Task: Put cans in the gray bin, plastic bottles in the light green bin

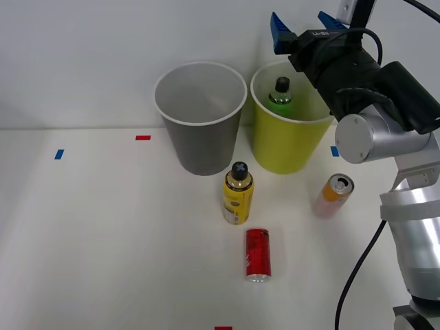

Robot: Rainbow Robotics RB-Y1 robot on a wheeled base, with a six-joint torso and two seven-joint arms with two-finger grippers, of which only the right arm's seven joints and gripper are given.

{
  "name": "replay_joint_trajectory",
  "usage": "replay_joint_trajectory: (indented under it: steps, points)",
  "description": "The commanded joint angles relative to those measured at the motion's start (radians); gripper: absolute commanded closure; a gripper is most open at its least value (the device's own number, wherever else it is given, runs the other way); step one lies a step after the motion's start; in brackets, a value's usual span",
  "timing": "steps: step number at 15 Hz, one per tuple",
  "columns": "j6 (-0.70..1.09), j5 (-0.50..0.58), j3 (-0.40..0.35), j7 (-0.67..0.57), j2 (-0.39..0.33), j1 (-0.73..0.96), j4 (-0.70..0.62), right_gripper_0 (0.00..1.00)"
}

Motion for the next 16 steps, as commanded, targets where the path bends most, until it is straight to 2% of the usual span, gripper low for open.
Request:
replay_joint_trajectory:
  steps: [1, 8, 12, 16]
  points:
    - [-0.017, -0.026, 0.0, 0.007, 0.002, 0.002, 0.0, 0.06]
    - [-0.072, -0.029, 0.011, 0.022, -0.006, 0.034, 0.0, 0.06]
    - [-0.318, -0.046, 0.075, 0.007, -0.033, 0.144, -0.01, 0.06]
    - [-0.344, -0.06, 0.08, -0.01, -0.05, 0.304, -0.174, 0.06]
